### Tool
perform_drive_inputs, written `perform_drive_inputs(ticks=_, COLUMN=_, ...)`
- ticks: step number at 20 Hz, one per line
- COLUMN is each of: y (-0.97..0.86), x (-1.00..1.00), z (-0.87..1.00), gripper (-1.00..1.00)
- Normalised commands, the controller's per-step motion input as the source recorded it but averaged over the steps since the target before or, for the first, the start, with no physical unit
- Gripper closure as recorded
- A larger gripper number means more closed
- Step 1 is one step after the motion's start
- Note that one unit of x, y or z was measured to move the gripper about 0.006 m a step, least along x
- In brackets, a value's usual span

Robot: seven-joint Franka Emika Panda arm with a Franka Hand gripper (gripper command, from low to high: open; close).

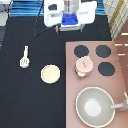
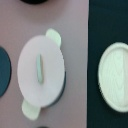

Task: Take the lid off the pot, put the pot on the plate, and use the tool to push the pot to the front of the table.

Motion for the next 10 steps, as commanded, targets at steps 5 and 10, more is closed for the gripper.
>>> perform_drive_inputs(ticks=5, y=0.48, x=1.0, z=0.0, gripper=-1.0)
perform_drive_inputs(ticks=10, y=0.57, x=0.97, z=-0.14, gripper=-1.0)
